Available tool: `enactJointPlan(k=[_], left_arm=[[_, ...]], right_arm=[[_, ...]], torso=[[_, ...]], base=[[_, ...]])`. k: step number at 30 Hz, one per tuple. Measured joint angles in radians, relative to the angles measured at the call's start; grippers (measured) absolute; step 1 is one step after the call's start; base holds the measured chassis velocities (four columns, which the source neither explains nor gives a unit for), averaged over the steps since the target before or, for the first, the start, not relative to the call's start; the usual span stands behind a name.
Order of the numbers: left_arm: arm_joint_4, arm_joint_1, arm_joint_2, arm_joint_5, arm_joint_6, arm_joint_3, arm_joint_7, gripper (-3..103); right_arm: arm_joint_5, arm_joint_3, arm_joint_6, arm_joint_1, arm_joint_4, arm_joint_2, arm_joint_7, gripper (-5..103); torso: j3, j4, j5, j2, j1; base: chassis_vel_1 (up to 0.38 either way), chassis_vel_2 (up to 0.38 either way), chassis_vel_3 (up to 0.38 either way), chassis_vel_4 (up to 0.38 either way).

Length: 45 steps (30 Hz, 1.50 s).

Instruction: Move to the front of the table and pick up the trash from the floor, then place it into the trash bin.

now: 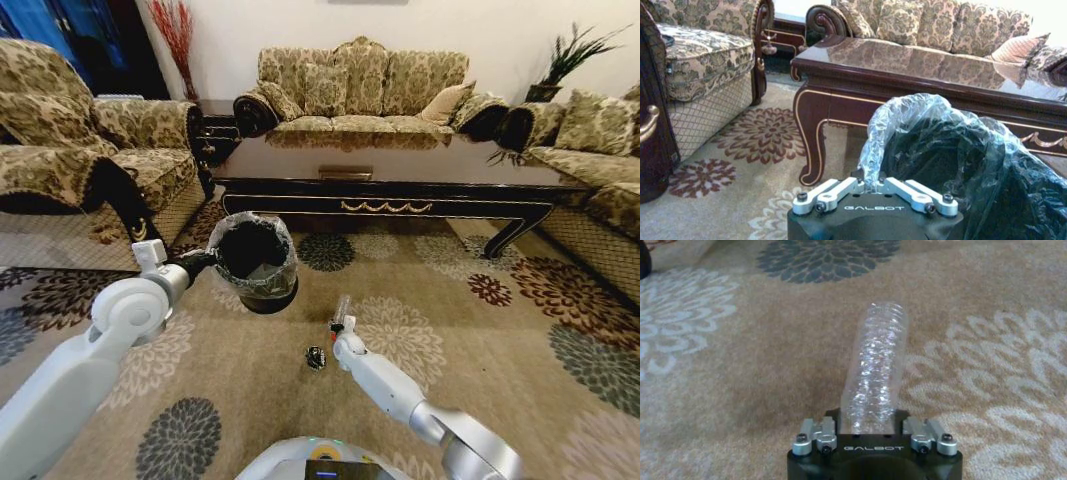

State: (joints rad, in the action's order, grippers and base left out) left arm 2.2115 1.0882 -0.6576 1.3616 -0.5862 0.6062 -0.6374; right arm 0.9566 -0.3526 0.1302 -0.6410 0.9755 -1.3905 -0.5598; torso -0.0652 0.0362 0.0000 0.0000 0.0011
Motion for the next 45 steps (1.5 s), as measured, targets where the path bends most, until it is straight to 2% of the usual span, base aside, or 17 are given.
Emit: enactJointPlan(k=[1,4,5,8,11,15,16,17,19,20,21,24,29,32,36,38,45], left_arm=[[0.0,0.0,0.0,0.0,0.0,0.0,0.0,3],[0.0,0.001,-0.001,-0.003,0.0,-0.005,0.0,3],[0.0,0.001,-0.001,-0.003,0.0,-0.005,0.0,3],[0.0,0.005,-0.005,-0.008,0.001,-0.012,0.0,3],[0.001,0.009,-0.01,-0.009,0.001,-0.021,-0.001,3],[0.002,0.015,-0.016,-0.009,0.0,-0.042,-0.007,3],[0.0,0.019,-0.016,-0.009,-0.002,-0.052,-0.009,3],[0.0,0.019,-0.016,-0.009,-0.002,-0.052,-0.009,3],[-0.007,0.026,-0.015,-0.012,-0.005,-0.07,-0.012,3],[-0.007,0.026,-0.015,-0.012,-0.005,-0.07,-0.012,3],[-0.014,0.028,-0.016,-0.013,-0.006,-0.085,-0.013,3],[-0.033,0.028,-0.018,-0.015,-0.007,-0.119,-0.014,3],[-0.065,0.015,-0.017,-0.02,-0.008,-0.169,-0.012,3],[-0.093,-0.006,-0.016,-0.02,-0.008,-0.185,-0.008,3],[-0.142,-0.038,-0.018,-0.017,-0.007,-0.197,0.002,3],[-0.17,-0.047,-0.024,-0.016,-0.006,-0.199,0.009,3],[-0.19,-0.067,-0.048,-0.012,-0.006,-0.209,0.013,3]], right_arm=[[0.0,0.0,0.0,0.0,0.0,0.0,0.0,50],[-0.002,-0.001,-0.009,-0.011,0.031,0.018,0.008,39],[-0.002,-0.001,-0.009,-0.011,0.031,0.018,0.008,39],[-0.005,0.009,-0.023,-0.031,0.114,0.06,0.008,30],[-0.01,0.024,-0.043,-0.04,0.187,0.094,0.009,25],[-0.035,0.063,-0.101,-0.03,0.267,0.154,0.046,24],[-0.04,0.08,-0.139,-0.018,0.293,0.181,0.082,24],[-0.04,0.08,-0.139,-0.018,0.293,0.181,0.082,24],[-0.055,0.11,-0.248,0.007,0.319,0.228,0.197,24],[-0.055,0.11,-0.248,0.007,0.319,0.228,0.197,24],[-0.073,0.125,-0.349,0.025,0.324,0.245,0.297,24],[-0.078,0.142,-0.479,0.054,0.344,0.261,0.424,24],[-0.056,0.136,-0.542,0.07,0.426,0.263,0.499,24],[-0.052,0.118,-0.553,0.077,0.472,0.257,0.51,24],[-0.049,0.058,-0.564,0.105,0.539,0.245,0.512,24],[-0.049,-0.016,-0.569,0.14,0.567,0.221,0.514,24],[-0.074,-0.164,-0.583,0.193,0.533,0.143,0.525,24]], torso=[[0.0,0.0,0.0,0.0,0.0],[0.0,-0.0001,0.0,0.0,0.0],[0.0,-0.0001,0.0,0.0,0.0],[0.0,-0.0001,0.0002,0.0,0.0],[0.0,-0.0001,0.0001,0.0,0.0],[0.0,-0.0001,0.0003,0.0,0.0],[0.0,-0.0002,0.0003,0.0,0.0],[0.0,-0.0002,0.0003,0.0,0.0],[0.0,-0.0004,-0.0003,0.0,0.0],[0.0,-0.0004,-0.0003,0.0,0.0],[0.0,-0.0005,0.0,0.0,0.0],[0.0,0.0,-0.0001,0.0,0.0],[0.0,-0.0001,-0.0001,0.0,0.0],[0.0,-0.0002,-0.0001,0.0,0.0],[0.0,-0.0002,-0.0002,0.0,0.0],[0.0,0.0001,-0.0002,0.0,0.0],[0.0,0.0,-0.0002,0.0,0.0]], base=[[0.0,0.0,0.0,0.0],[0.0,0.0,0.0,0.0],[0.0,0.0,0.0,0.0],[0.0,0.0,0.0,0.0],[0.0,0.0,0.0,0.0],[0.0,0.0,0.0,0.0],[0.0,0.0,0.0,0.0],[0.0,0.0,0.0,0.0],[0.0,0.0,0.0,0.0],[0.0,0.0,0.0,0.0],[0.0,0.0,0.0,0.0],[0.0,0.0,0.0,0.0],[0.0,0.0,0.0,0.0],[0.0,0.0,0.0,0.0],[0.0,0.0,0.0,0.0],[0.0,0.0,0.0,0.0],[0.0,0.0,0.0,0.0]])
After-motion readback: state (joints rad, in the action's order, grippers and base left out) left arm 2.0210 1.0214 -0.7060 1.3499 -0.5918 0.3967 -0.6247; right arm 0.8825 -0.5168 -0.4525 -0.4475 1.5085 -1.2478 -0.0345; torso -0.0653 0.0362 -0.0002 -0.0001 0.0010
